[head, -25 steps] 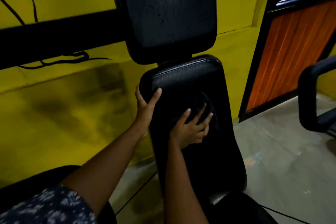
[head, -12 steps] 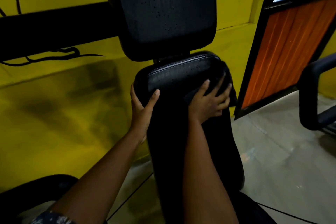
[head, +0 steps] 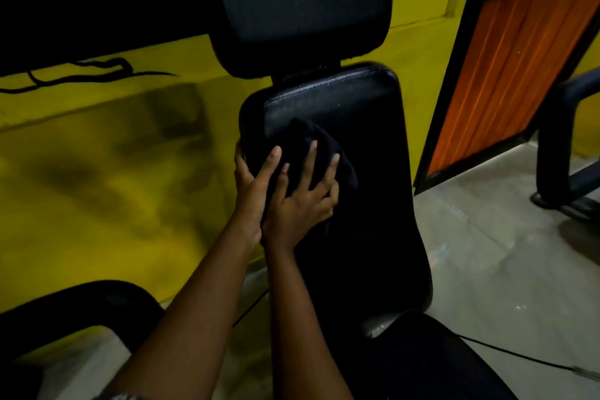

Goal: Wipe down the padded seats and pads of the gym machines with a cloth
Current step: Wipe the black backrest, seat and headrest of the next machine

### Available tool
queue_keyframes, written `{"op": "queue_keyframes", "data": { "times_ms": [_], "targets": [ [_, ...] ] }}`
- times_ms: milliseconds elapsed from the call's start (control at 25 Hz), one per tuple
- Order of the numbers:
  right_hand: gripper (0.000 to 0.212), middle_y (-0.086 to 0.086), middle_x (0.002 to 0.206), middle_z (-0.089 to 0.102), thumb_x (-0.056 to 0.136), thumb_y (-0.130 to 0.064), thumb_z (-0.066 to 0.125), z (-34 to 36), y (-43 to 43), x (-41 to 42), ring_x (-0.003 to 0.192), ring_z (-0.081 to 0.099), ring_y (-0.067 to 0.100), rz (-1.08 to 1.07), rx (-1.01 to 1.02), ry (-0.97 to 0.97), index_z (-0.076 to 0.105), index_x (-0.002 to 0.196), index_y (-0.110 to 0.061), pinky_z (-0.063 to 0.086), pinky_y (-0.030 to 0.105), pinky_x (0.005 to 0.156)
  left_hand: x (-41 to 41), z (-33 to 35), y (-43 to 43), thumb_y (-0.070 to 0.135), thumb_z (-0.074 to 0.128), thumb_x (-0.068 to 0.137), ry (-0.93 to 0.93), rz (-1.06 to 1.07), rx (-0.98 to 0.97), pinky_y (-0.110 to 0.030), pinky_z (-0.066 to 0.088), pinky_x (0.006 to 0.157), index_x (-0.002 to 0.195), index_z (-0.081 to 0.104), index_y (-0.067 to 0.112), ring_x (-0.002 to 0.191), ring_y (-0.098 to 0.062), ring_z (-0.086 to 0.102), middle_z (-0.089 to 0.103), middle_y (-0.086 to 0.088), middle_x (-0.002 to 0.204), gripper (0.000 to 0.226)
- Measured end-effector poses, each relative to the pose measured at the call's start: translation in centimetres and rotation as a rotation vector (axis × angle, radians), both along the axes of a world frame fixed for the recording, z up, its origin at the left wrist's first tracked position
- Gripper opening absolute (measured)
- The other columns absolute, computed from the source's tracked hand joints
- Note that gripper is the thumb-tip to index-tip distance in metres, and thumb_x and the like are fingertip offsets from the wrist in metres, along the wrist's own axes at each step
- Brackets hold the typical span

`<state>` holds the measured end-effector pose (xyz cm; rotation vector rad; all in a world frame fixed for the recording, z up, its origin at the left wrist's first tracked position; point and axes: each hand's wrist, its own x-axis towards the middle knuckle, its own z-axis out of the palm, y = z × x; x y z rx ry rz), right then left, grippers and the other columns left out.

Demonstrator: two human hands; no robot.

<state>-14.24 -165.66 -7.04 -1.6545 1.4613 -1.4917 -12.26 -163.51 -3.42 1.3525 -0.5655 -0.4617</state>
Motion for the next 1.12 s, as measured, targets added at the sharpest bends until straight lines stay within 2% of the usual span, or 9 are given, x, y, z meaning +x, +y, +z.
{"op": "queue_keyframes", "data": {
  "times_ms": [120,360,440,520,600,680,800,920,1120],
  "targets": [
    [0.050,0.002,0.151,0.031,0.094,-0.056,0.024,-5.2,-0.4,-1.3,0.120,0.036,0.025,-0.041,0.027,-0.039,0.031,0.140,-0.037,0.037,0.045,0.094,-1.4,-2.8,0.6,0.045,0.073,0.068,0.006,0.107,0.017,-0.033,0.049,0.097,0.138,0.036,0.022,0.121,-0.015,0.054,0.052,0.000,0.135,0.083],
    [0.063,0.009,0.148,0.037,0.091,-0.059,0.027,-14.4,-2.0,-4.8,0.120,0.039,0.037,-0.191,0.301,-0.026,0.044,0.138,-0.020,0.037,0.054,0.095,-3.3,-6.4,0.8,0.027,0.080,0.070,0.037,0.228,0.136,-0.029,0.054,0.089,0.135,0.040,0.017,0.112,-0.015,0.059,0.058,0.000,0.126,0.077],
    [0.074,0.005,0.152,0.029,0.085,-0.066,0.020,-15.0,-2.5,-6.4,0.127,0.033,0.037,-0.171,0.467,-0.101,0.040,0.141,-0.022,0.031,0.053,0.102,-3.3,-6.9,0.9,0.030,0.081,0.067,0.054,0.242,0.145,-0.034,0.054,0.091,0.135,0.040,0.017,0.112,-0.016,0.059,0.058,-0.001,0.127,0.081],
    [0.068,0.005,0.153,0.025,0.085,-0.062,0.021,-13.4,-2.5,-6.9,0.128,0.029,0.036,-0.148,0.545,-0.146,0.037,0.142,-0.028,0.029,0.050,0.105,-3.2,-7.3,0.8,0.037,0.083,0.063,0.078,0.236,0.155,-0.040,0.052,0.094,0.138,0.037,0.018,0.116,-0.018,0.058,0.056,-0.002,0.130,0.090],
    [0.056,0.013,0.150,0.032,0.089,-0.052,0.032,-9.9,-2.4,-6.4,0.121,0.034,0.037,-0.058,0.313,-0.076,0.038,0.141,-0.032,0.031,0.046,0.101,-3.0,-7.4,0.7,0.043,0.084,0.060,0.075,0.240,0.167,-0.044,0.051,0.095,0.140,0.035,0.018,0.117,-0.020,0.057,0.054,-0.004,0.133,0.097],
    [0.056,0.015,0.149,0.032,0.086,-0.045,0.039,-6.6,-3.5,-5.4,0.118,0.031,0.030,0.077,-0.008,0.091,0.033,0.141,-0.034,0.030,0.042,0.097,-3.0,-7.5,0.7,0.043,0.083,0.059,0.086,0.237,0.162,-0.044,0.051,0.095,0.141,0.034,0.018,0.117,-0.021,0.057,0.055,-0.005,0.132,0.099],
    [0.065,0.013,0.151,0.029,0.079,-0.039,0.044,-4.4,-7.3,-5.4,0.119,0.028,0.025,0.072,-0.125,0.137,0.031,0.142,-0.034,0.035,0.050,0.093,-3.2,-7.2,0.6,0.030,0.079,0.069,0.092,0.243,0.155,-0.037,0.051,0.094,0.141,0.033,0.016,0.116,-0.019,0.057,0.055,-0.004,0.131,0.087],
    [0.054,0.010,0.149,0.035,0.088,-0.041,0.040,-8.1,-9.8,-6.8,0.123,0.033,0.030,-0.154,0.046,0.010,0.040,0.141,-0.027,0.035,0.048,0.098,-3.3,-7.2,0.7,0.030,0.079,0.070,0.066,0.261,0.143,-0.035,0.051,0.094,0.138,0.038,0.015,0.114,-0.017,0.058,0.056,-0.002,0.128,0.081],
    [0.050,0.000,0.156,0.017,0.098,-0.046,0.034,-15.5,-9.1,-9.7,0.137,0.020,0.031,-0.324,0.686,-0.235,0.030,0.145,-0.030,0.023,0.050,0.108,-3.5,-7.6,0.7,0.024,0.076,0.074,0.065,0.250,0.096,-0.034,0.052,0.093,0.132,0.044,0.017,0.110,-0.013,0.060,0.060,0.004,0.121,0.067]
  ]
}}
